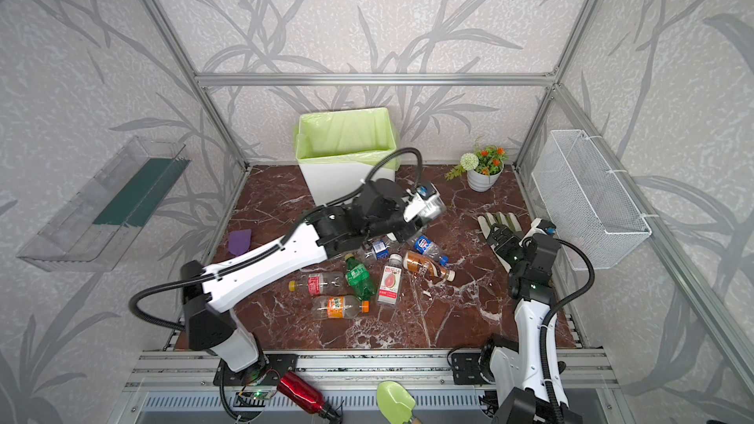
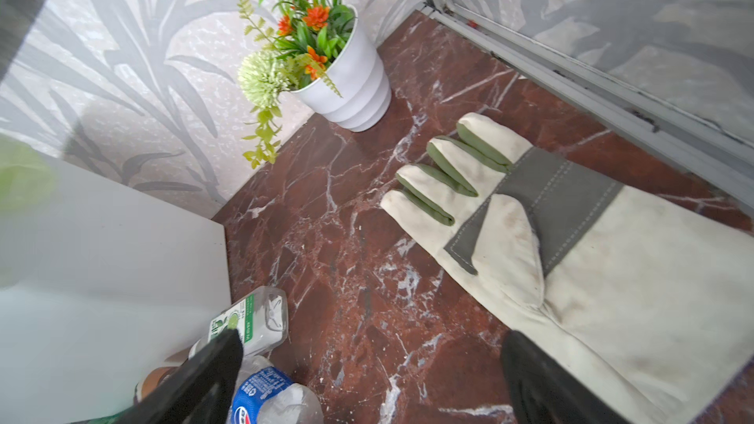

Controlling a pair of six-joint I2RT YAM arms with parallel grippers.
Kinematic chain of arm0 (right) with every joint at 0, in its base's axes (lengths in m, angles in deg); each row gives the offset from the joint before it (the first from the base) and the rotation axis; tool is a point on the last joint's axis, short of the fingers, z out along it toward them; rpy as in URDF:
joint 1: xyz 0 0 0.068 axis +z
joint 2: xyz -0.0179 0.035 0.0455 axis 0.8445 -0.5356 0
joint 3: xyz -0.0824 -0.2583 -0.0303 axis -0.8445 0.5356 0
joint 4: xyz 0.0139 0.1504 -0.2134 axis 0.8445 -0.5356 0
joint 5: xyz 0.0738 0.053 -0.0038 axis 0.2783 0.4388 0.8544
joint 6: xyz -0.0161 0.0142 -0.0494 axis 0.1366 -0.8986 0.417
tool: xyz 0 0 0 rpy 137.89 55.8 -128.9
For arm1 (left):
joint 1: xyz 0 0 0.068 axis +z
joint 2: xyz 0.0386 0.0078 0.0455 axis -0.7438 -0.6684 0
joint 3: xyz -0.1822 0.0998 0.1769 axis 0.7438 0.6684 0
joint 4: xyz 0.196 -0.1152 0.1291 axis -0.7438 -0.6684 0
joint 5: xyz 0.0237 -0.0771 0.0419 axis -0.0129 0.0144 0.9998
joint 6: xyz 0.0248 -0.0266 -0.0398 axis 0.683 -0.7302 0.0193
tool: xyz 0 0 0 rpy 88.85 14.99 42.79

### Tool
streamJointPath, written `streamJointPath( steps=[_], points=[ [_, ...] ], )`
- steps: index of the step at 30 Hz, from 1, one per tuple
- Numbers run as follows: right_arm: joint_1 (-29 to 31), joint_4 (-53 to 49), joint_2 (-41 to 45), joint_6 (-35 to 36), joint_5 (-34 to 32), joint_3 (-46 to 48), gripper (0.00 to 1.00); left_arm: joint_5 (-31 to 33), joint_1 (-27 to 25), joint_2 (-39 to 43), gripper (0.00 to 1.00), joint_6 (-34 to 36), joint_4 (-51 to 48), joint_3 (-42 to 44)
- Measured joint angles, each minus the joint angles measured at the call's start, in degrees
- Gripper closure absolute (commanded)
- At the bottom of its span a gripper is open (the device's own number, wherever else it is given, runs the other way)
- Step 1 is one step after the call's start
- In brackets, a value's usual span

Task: Throw the plastic bottles in the bin
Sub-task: 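Carry the bottle over the bin and open the left gripper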

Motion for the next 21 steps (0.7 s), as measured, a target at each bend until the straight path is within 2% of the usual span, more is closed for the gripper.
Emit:
streamJointPath(
  steps=[3,6,10,15,18,21],
  points=[
    [0.0,2.93,-1.16,-0.13,3.06,0.0,0.0,3.04,4.55,5.18,0.48,2.05,8.13,-0.98],
    [0.22,4.55,-2.19,-0.42,4.83,0.0,0.01,4.04,7.65,6.88,0.48,4.44,14.71,-4.39],
    [1.62,5.27,-2.73,-0.31,5.86,-0.17,0.01,3.52,10.08,8.0,0.48,7.23,22.21,-8.68],
    [4.04,5.03,-2.73,0.63,5.99,-1.57,0.01,1.73,12.87,7.15,0.48,8.68,26.95,-16.37],
    [4.31,5.01,-2.73,0.7,5.99,-2.16,0.01,0.02,16.87,4.35,0.48,4.74,27.08,-20.63],
    [4.31,4.68,-2.71,0.87,5.88,-2.29,0.01,-2.01,24.48,-1.6,0.47,-3.48,24.68,-23.85]
  ],
)
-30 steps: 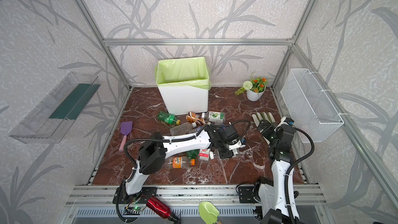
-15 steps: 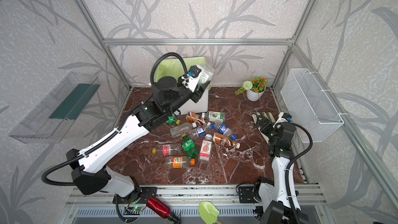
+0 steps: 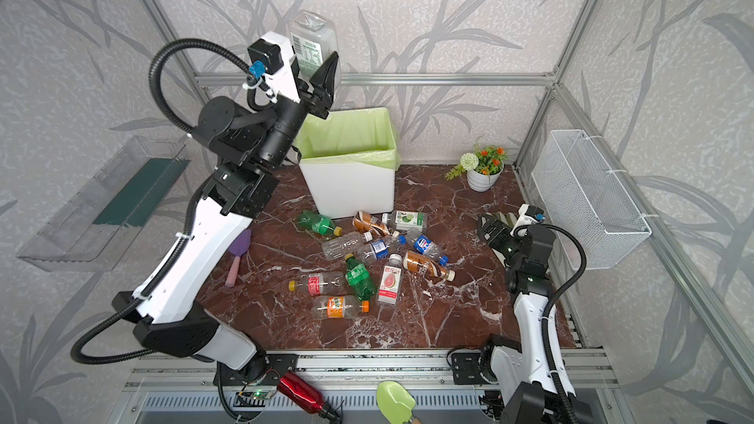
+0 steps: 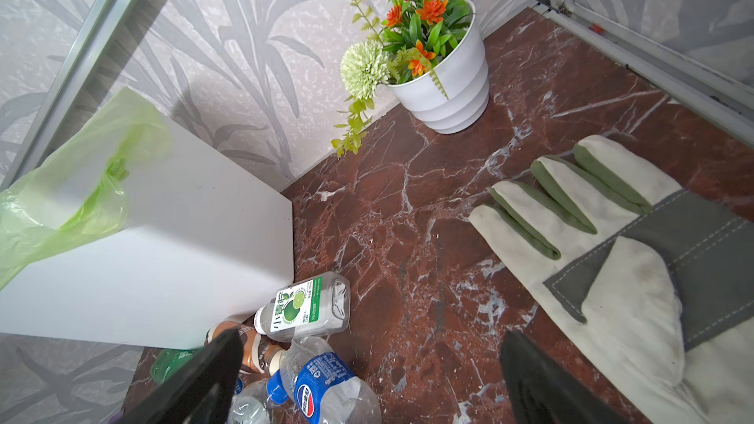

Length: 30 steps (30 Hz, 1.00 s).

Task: Throw the plastic bottles in the bin
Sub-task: 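Carry the bottle over the bin and open the left gripper, then withdraw the left gripper from above the bin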

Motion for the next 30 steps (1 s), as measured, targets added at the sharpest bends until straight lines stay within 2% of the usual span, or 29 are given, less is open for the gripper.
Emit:
streamJointPath(
  steps=[1,2,5,6,9,12,15,17,19,23,25,30],
  points=[
    [0.0,-0.37,0.02,0.17,-0.15,-0.09,0.01,-0.92,2.08,-1.6,0.42,-2.47,-0.42,0.48],
    [0.02,-0.85,0.04,0.5,-0.42,-0.17,0.01,-1.4,3.82,-3.45,0.31,-4.26,-0.66,2.05],
    [0.04,-2.51,0.07,1.31,-1.07,-1.25,0.0,-2.27,6.58,-9.88,0.17,-8.61,-5.22,7.48],
    [0.04,-2.89,0.07,1.49,-1.18,-1.77,0.0,-2.45,6.58,-12.48,0.02,-9.42,-7.91,7.56],
    [0.04,-2.82,0.07,1.55,-1.38,-2.73,0.0,-2.38,5.81,-17.46,0.01,-9.86,-16.61,3.54],
    [0.07,-2.8,0.07,1.01,-1.38,-2.82,0.01,-2.08,5.25,-18.05,0.01,-8.61,-21.64,-6.08],
    [0.26,-2.75,0.07,0.61,-1.38,-2.75,0.01,-1.95,5.09,-13.99,0.01,-7.3,-20.63,-13.97],
    [0.61,-2.8,0.09,0.5,-1.4,-2.54,0.02,-1.95,5.03,-8.39,0.01,-6.86,-18.73,-13.9],
    [1.22,-2.86,0.11,0.17,-1.53,-2.21,0.02,-1.86,4.92,-1.57,0.01,-6.6,-15.47,-9.99],
    [6.21,-5.99,0.2,-0.55,-3.98,-2.34,0.03,-0.13,4.87,9.64,0.01,-6.58,-8.94,4.37],
    [11.02,-9.46,0.2,-1.09,-6.58,-3.04,0.02,1.86,4.87,12.79,0.01,-6.6,-6.75,11.96],
    [27.71,-18.58,0.2,-6.27,-16.87,-4.85,0.01,7.3,4.87,15.76,0.01,-7.04,-6.01,31.01]
  ],
)
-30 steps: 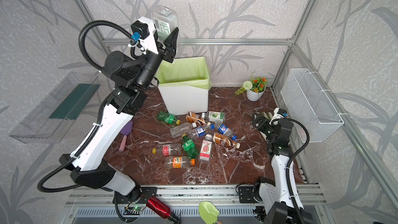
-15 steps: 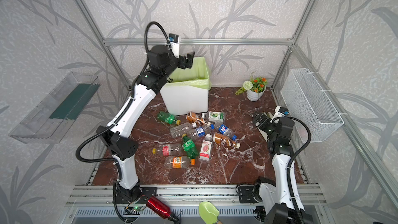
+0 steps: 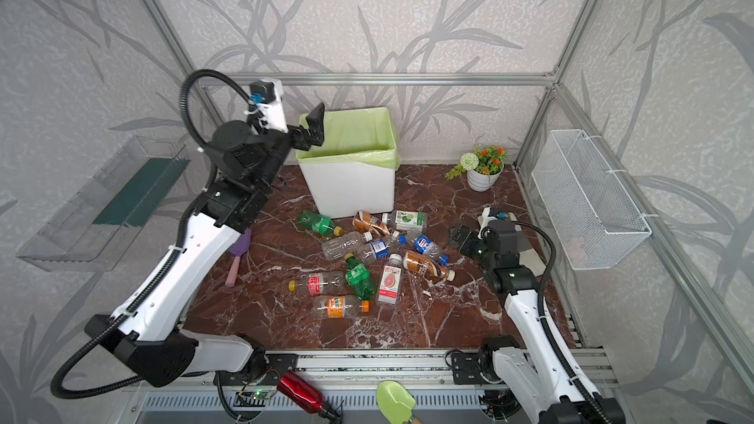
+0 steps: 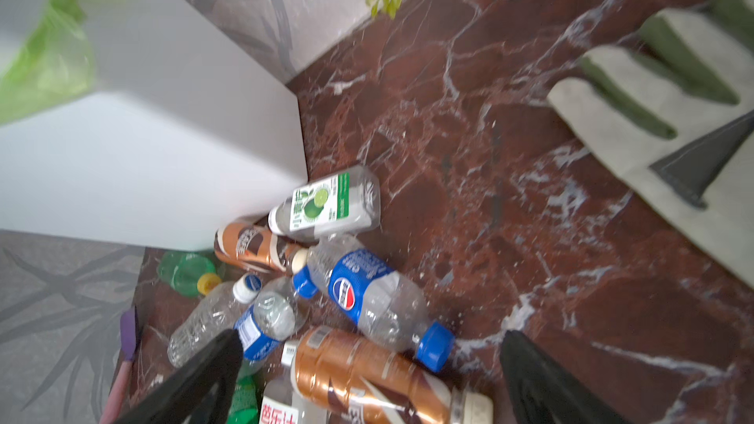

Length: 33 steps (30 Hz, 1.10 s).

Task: Throw the plastic bottles in the bin
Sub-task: 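Withdraw the left gripper from above the bin, then reach the right gripper into the pile and grasp the Nescafe bottle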

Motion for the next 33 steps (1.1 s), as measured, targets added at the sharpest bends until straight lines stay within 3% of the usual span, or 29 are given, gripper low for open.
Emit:
streamJointPath(
  steps=[3,5,12,17,21,29,33],
  points=[
    [8.22,-4.11,-0.15,-2.78,-6.62,0.0,0.01,2.58,0.0,3.02,0.01,-0.72,-0.52,11.02],
    [10.58,-5.25,-0.57,-3.39,-9.11,0.0,0.01,4.13,0.02,6.62,0.01,-1.53,-0.85,17.16],
    [11.08,-8.76,-5.4,-2.99,-12.79,-1.4,0.01,8.85,0.02,19.52,0.01,-5.57,-0.44,27.71],
    [11.87,-8.28,-7.37,-0.92,-12.13,-2.36,0.03,9.88,0.04,22.45,0.01,-7.28,-1.03,34.21],
    [12.52,-6.82,-10.01,8.13,-10.05,-3.72,0.03,9.79,0.04,22.01,0.01,-8.22,-3.37,36.37],
    [12.7,-6.1,-17.0,34.82,-2.14,-9.14,0.06,10.49,0.04,24.26,0.01,-9.05,-3.67,38.38],
    [13.46,-6.38,-19.65,43.95,2.36,-9.51,0.16,11.89,0.07,25.31,0.01,-8.76,-4.0,38.38]
  ],
)
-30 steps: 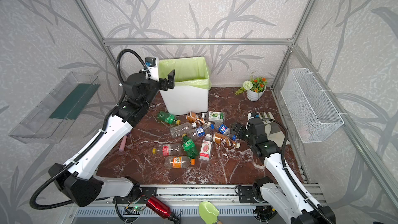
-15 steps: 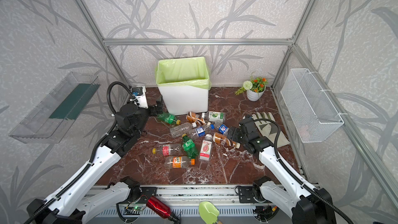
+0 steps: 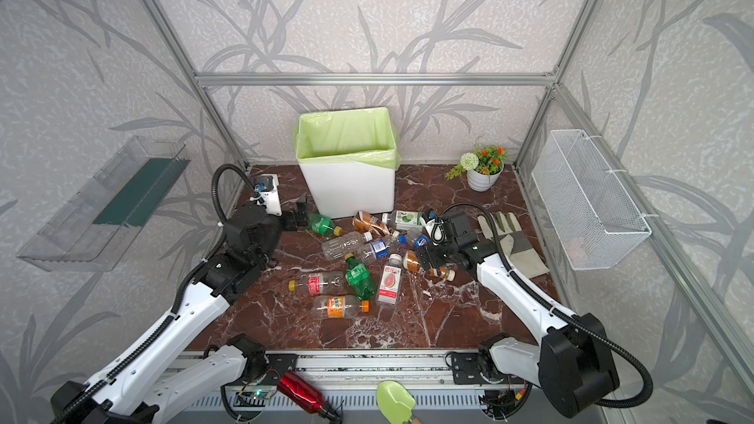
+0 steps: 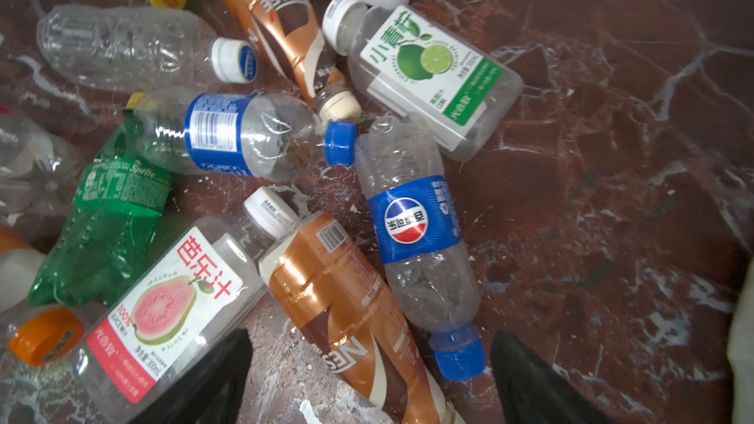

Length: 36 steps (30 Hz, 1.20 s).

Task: Throw the plastic bottles in the bin
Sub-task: 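Reach the right gripper into the pile and grasp the Nescafe bottle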

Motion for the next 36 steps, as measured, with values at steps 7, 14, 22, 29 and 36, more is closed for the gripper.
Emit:
streamJointPath(
  steps=[7,14,22,29,36],
  points=[
    [3.02,-1.6,-2.71,9.73,2.93,-1.31,0.22,1.05,0.0,0.63,0.01,0.2,-0.9,0.0],
    [5.97,-2.38,-8.39,13.4,2.4,-3.5,0.27,1.18,0.0,0.66,0.01,0.5,-1.97,0.0],
    [6.12,-4.5,-12.72,15.54,-0.42,-5.07,0.26,1.73,0.0,0.87,0.01,1.16,-2.73,0.0],
    [7.13,-6.21,-15.63,16.46,-2.32,-6.95,0.27,2.73,0.04,0.9,0.01,1.46,-2.82,0.0],
    [8.28,-9.2,-20.55,17.16,-4.15,-10.38,0.28,3.32,0.39,1.97,0.01,1.7,-3.02,0.02]
  ],
)
